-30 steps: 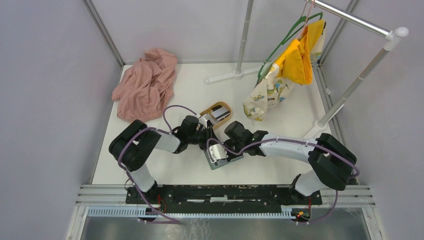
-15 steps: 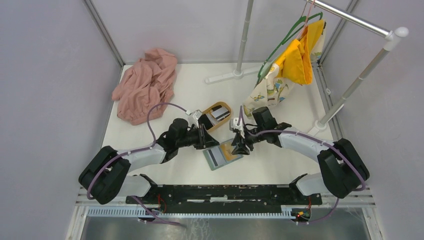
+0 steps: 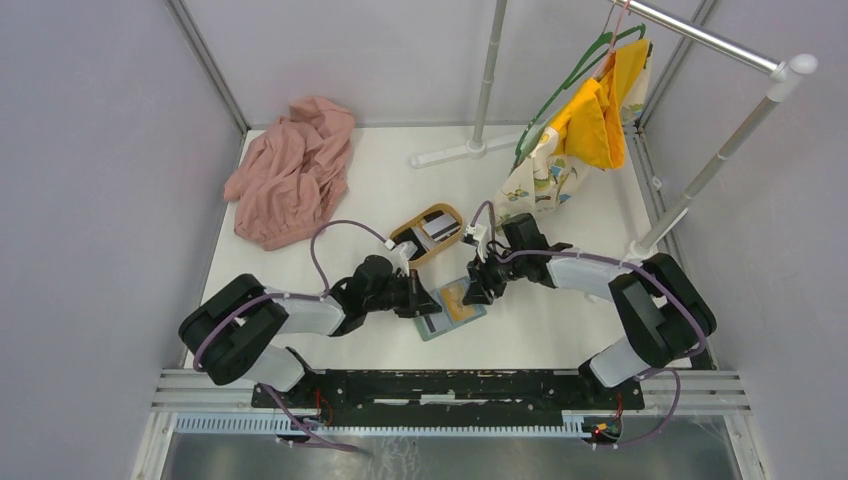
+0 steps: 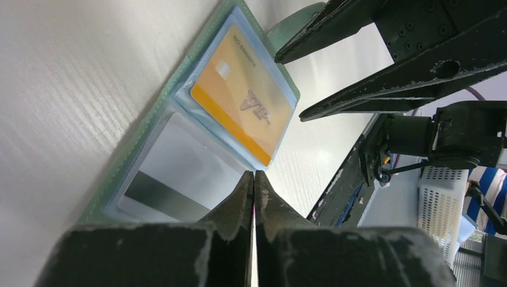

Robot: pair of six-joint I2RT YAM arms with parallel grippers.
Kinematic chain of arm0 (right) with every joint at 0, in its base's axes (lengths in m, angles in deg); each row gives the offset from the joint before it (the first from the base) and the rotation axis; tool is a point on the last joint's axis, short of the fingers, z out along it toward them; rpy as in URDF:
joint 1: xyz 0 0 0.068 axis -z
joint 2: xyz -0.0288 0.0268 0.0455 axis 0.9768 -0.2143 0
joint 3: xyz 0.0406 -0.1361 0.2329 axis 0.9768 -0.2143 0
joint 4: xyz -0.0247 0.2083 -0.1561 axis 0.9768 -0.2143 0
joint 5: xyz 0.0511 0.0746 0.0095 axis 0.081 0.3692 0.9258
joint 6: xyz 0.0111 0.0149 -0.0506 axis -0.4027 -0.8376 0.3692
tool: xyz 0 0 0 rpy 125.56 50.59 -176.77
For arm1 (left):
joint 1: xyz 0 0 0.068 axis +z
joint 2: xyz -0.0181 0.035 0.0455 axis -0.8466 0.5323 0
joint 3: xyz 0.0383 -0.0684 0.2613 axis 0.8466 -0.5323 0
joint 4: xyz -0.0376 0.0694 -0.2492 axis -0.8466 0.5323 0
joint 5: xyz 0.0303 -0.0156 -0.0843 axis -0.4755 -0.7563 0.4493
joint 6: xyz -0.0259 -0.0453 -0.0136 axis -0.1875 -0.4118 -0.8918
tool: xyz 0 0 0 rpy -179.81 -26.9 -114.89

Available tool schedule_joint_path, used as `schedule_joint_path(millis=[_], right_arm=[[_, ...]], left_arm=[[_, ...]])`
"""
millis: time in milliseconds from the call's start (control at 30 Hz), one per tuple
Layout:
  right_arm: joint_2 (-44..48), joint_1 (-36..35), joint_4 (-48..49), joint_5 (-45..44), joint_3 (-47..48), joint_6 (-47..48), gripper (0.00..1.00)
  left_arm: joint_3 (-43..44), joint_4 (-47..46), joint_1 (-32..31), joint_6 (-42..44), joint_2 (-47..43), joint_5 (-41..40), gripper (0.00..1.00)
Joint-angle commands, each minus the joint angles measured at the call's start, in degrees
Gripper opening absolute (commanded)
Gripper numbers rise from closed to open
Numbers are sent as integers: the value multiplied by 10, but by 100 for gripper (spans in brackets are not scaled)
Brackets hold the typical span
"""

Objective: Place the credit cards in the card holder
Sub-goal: Turn over the card slot in the card holder.

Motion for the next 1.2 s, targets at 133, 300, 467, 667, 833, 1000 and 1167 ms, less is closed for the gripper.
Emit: schedule_joint_path(millis=[133,300,467,667,833,1000,1167], right_arm=[[-42,12,-15,-14,35,-38,50],[-57,15,-27,-14,41,-38,50],[-65,19,-32,-5,44,-43,50],[-72,21,-13,59,38,-71,49],[-68,26,24,121,27,-117,47],[-65,34,66,157,15,-156,45],[-64,37,94,175,6,-182,43]], left_arm=[[51,-49,-11,5,62,-9,4],[62,-41,-12,5,104,-13,3],[69,-3,-11,14,123,-39,2],[63,3,-12,16,127,-44,2],[62,3,-11,15,130,-44,2],[58,-8,-11,12,123,-41,3],[47,-39,-12,1,114,-28,10]])
